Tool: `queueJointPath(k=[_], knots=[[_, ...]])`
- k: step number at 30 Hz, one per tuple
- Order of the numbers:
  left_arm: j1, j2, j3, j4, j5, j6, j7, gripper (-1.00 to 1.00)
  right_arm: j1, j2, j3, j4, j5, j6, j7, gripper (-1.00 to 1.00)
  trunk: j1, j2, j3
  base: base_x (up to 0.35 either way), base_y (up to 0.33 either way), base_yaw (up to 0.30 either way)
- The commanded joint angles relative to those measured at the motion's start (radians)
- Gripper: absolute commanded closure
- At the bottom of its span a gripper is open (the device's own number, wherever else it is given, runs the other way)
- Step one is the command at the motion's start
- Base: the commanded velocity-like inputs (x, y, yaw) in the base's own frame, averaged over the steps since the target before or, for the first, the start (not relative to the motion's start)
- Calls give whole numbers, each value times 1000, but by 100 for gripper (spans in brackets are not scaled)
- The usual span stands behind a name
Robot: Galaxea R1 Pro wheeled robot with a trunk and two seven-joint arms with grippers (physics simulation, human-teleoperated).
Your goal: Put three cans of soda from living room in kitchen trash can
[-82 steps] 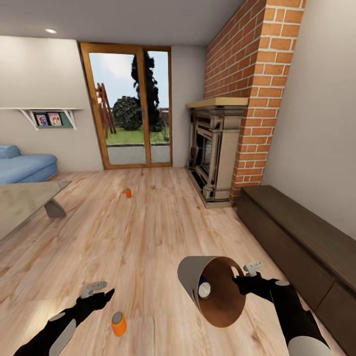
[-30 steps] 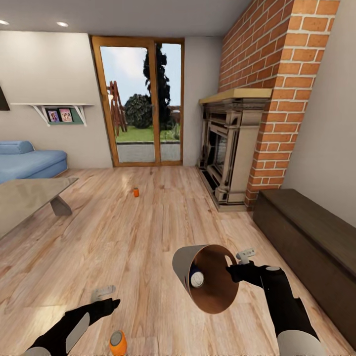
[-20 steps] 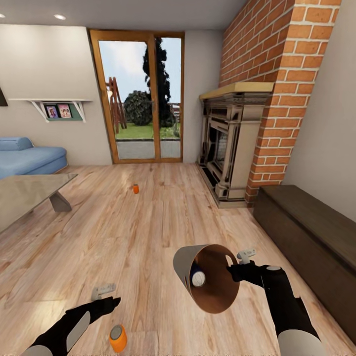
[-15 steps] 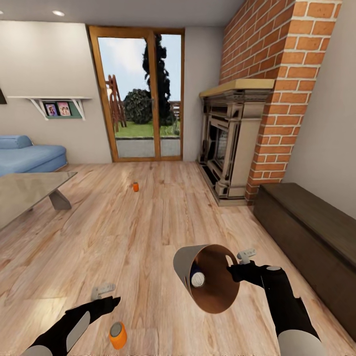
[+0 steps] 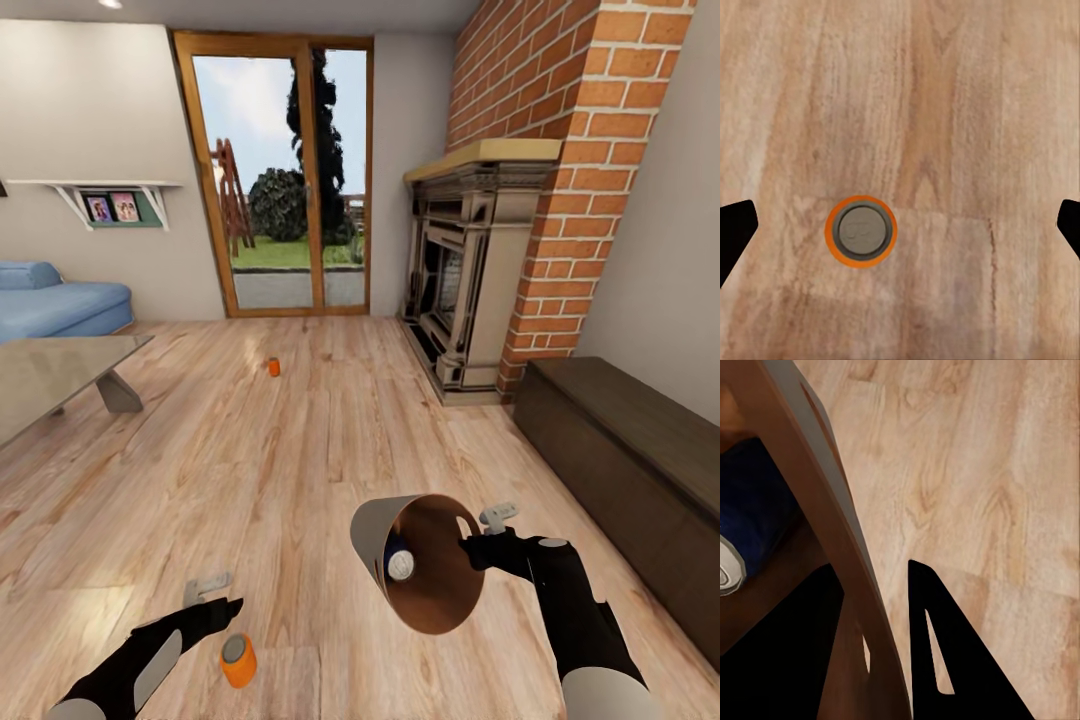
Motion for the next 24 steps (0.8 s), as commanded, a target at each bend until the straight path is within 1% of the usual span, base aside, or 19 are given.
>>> queueJointPath(k=[1, 11, 20, 24], knots=[[0, 0, 1, 0, 0, 0, 0, -100, 0, 0, 0, -1, -16, 5, 5, 100, 4, -7, -5, 0, 0, 0], [0, 0, 6, 0, 0, -1, -1, -100, 0, 0, 0, -1, -15, 6, 5, 100, 42, -77, -52, 0, 0, 0], [1, 0, 2, -1, 0, -1, -1, -100, 0, 1, 1, -1, -15, 6, 5, 100, 42, -77, -66, 7, 0, 0], [1, 0, 2, -1, 0, 1, -1, -100, 0, 1, 3, -1, -15, 5, 5, 100, 42, -77, -72, 181, 0, 0]])
